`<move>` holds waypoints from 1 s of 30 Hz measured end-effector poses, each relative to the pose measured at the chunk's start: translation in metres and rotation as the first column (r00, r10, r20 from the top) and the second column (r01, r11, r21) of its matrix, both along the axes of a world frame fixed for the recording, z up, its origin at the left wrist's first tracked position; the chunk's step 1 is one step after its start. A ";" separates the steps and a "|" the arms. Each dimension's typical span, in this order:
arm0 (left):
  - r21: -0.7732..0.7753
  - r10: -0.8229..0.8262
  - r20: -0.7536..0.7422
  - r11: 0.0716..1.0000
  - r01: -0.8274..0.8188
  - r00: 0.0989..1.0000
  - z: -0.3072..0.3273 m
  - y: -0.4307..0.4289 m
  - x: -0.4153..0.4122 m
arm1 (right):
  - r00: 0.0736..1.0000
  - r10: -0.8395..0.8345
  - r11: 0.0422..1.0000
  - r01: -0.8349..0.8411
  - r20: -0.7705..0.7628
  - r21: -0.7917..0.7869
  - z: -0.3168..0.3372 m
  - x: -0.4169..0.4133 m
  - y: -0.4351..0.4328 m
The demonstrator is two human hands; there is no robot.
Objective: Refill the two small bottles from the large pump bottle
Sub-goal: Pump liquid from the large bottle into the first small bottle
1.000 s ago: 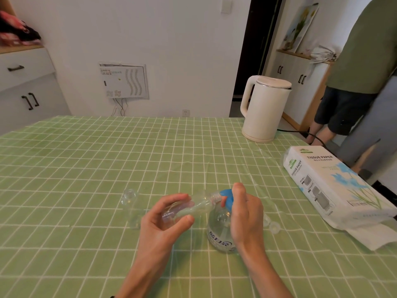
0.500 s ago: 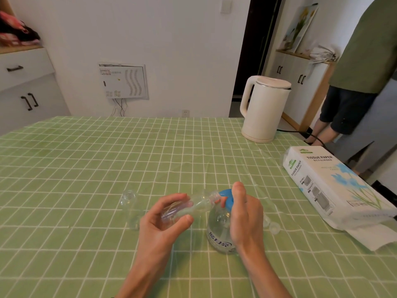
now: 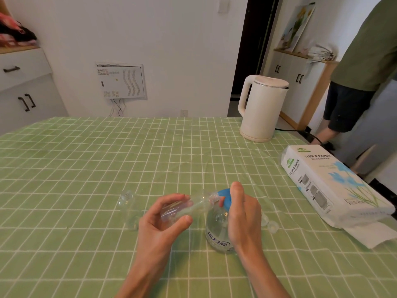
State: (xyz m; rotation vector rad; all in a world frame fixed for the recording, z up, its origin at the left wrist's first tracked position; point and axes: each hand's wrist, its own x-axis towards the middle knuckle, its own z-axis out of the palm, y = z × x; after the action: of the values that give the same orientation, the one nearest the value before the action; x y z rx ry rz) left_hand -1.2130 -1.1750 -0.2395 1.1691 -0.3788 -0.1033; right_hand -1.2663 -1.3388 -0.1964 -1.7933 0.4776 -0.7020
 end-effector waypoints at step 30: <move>-0.030 -0.016 -0.036 0.999 0.015 0.999 0.002 -0.001 0.000 | 0.999 0.031 1.000 -0.031 0.030 0.000 0.002 0.001 0.000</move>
State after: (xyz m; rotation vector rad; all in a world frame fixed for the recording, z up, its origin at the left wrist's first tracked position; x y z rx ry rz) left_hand -1.2135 -1.1756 -0.2376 1.1331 -0.3566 -0.1320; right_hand -1.2654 -1.3386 -0.1941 -1.7843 0.4295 -0.7062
